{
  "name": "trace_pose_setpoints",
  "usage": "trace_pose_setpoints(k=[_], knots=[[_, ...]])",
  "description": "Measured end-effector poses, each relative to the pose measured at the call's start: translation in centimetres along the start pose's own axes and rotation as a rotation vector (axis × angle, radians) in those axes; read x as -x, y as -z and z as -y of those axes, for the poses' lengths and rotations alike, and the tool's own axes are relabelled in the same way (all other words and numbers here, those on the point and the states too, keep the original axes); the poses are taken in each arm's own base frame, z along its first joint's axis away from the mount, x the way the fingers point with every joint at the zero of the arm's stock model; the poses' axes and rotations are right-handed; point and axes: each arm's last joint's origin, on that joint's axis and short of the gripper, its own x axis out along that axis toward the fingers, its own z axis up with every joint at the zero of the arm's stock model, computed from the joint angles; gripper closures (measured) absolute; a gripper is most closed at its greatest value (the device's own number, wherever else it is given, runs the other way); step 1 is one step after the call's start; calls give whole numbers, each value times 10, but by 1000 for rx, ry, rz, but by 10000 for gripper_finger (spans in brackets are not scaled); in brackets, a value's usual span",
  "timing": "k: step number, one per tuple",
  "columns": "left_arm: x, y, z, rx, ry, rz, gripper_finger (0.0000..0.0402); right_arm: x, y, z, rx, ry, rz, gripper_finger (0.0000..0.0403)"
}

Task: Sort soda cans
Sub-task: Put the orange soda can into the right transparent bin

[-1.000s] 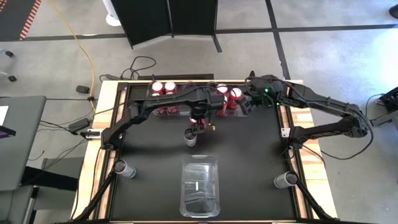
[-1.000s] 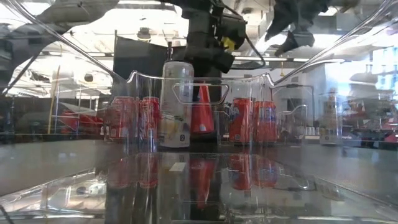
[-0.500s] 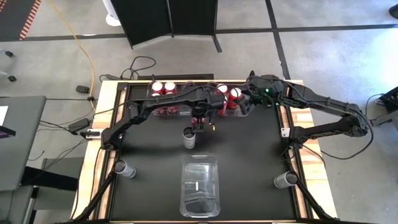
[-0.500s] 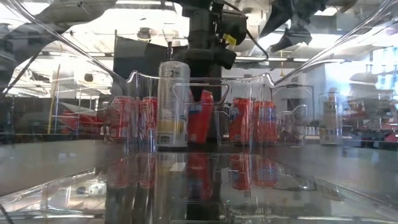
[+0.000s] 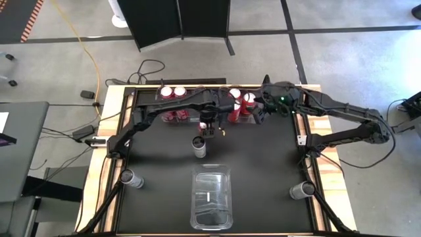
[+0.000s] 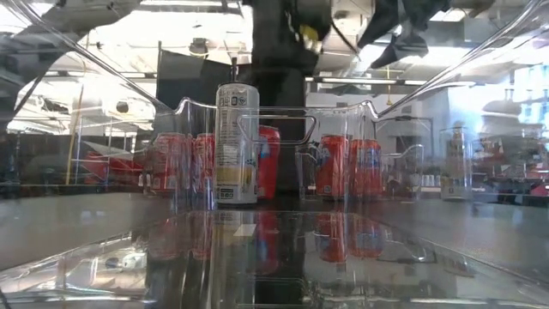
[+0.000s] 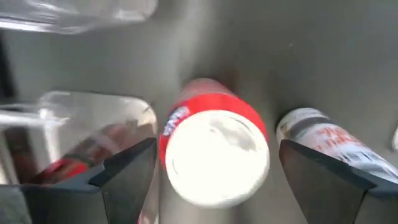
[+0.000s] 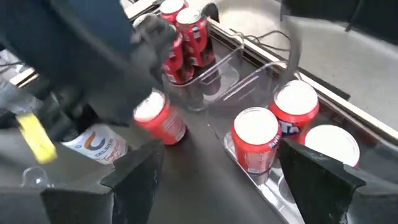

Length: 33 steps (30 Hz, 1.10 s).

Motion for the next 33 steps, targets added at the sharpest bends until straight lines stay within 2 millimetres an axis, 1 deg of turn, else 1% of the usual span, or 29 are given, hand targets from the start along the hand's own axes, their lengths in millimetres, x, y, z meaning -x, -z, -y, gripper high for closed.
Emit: trace_pose_setpoints(k=[3,5,8,10,12,14,17,21,23,27,29,33], knots=[[27,9,-2,27,-11,77,68,0,0,-4,47,-19,7,70],[48,17,-5,57,-19,145,68,-3,0,-8,80,-33,15,70],[80,31,-11,126,-30,263,68,-16,-3,-15,137,-115,15,70],[101,42,-16,178,-36,336,68,-30,-6,-22,177,-180,28,70],[117,51,-19,211,-43,397,68,-51,-8,-28,199,-214,35,70],[132,61,-21,216,-61,453,68,-73,-8,-33,206,-216,44,70],[151,77,-21,237,-95,509,68,-105,-7,-35,233,-210,65,70],[166,97,-20,295,-108,535,68,-141,0,-38,332,-239,66,69],[171,104,-17,316,-99,536,68,-158,5,-40,386,-271,70,69],[175,113,-12,314,-124,507,68,-179,12,-44,427,-343,83,68],[174,115,-10,313,-153,481,68,-189,18,-44,438,-350,50,68],[172,119,-8,328,-166,433,68,-207,21,-45,438,-346,15,68]])
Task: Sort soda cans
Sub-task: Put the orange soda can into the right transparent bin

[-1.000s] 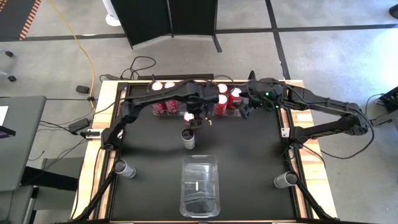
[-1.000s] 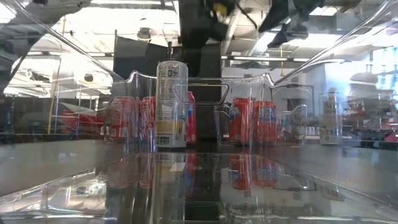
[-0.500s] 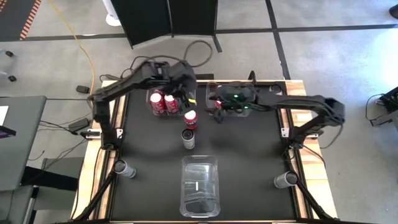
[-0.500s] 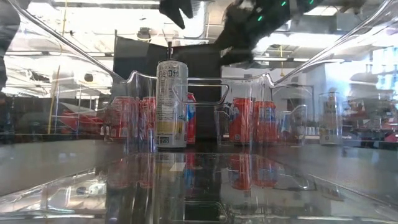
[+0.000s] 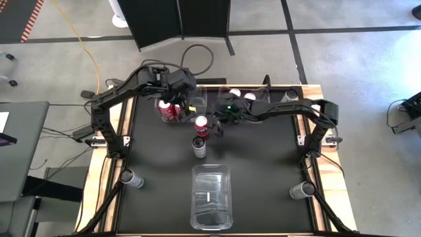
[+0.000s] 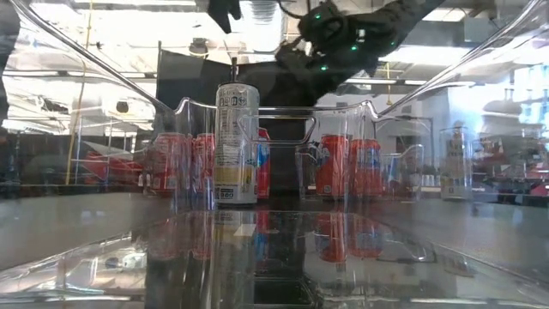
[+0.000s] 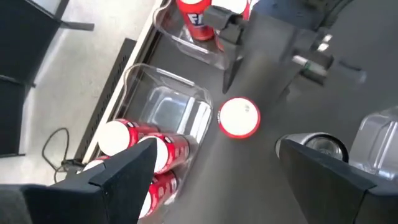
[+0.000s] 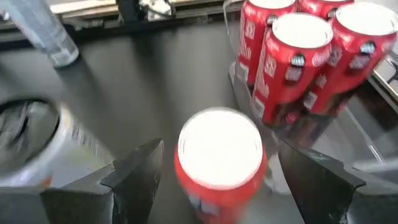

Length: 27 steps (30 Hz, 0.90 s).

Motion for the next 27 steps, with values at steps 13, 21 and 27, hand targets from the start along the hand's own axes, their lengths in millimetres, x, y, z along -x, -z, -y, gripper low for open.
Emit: trace_pose_setpoints(k=[13,21,27], knots=[[0,4,1,25,-6,-40,68,-26,-6,3,-43,68,-101,46],[0,4,0,16,-10,-37,68,-33,2,0,-7,58,-143,41],[0,4,1,13,-9,-35,68,-35,3,-10,16,27,-147,41]])
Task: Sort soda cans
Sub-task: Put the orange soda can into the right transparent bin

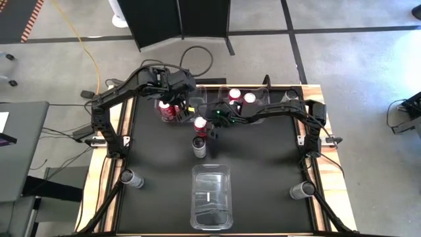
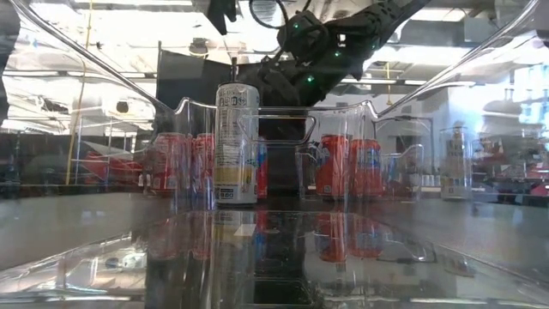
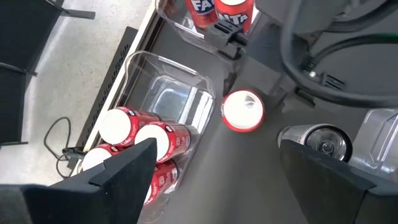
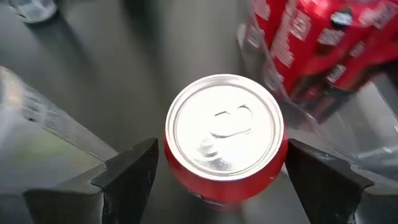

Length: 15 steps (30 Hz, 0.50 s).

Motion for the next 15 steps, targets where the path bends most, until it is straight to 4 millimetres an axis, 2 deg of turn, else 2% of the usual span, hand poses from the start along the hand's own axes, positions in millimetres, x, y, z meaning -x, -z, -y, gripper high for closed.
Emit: trace_pose_setpoints(k=[15], knots=[[0,0,0,1,1,0,68,0,-5,3,-19,-3,56,46]])
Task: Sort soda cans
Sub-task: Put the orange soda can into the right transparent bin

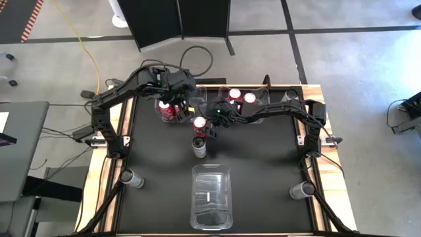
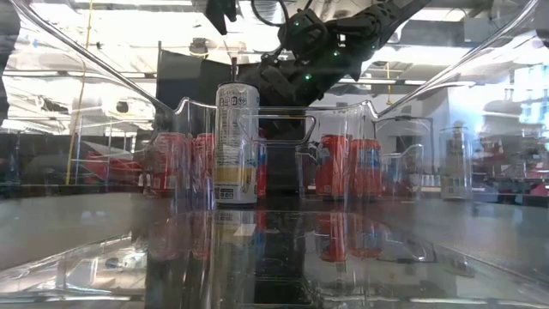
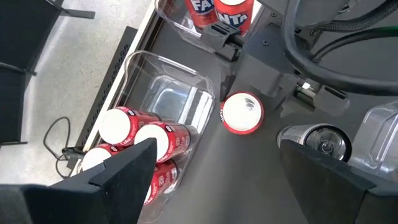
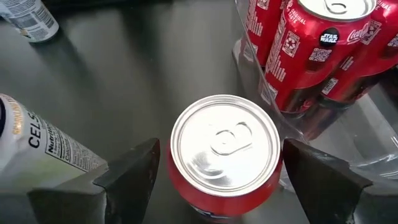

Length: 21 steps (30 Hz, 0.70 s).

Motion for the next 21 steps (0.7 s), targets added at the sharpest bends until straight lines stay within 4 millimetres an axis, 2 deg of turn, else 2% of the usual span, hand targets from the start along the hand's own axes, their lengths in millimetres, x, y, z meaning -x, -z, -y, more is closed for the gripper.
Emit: trace_pose_setpoints(k=[7,16,21], knots=[[0,0,0,1,0,0,68,0,0,0,0,0,-1,76],[0,1,0,16,2,-7,68,-2,3,3,-25,4,-19,137],[0,1,0,19,2,-8,68,3,2,2,-18,4,-34,143]])
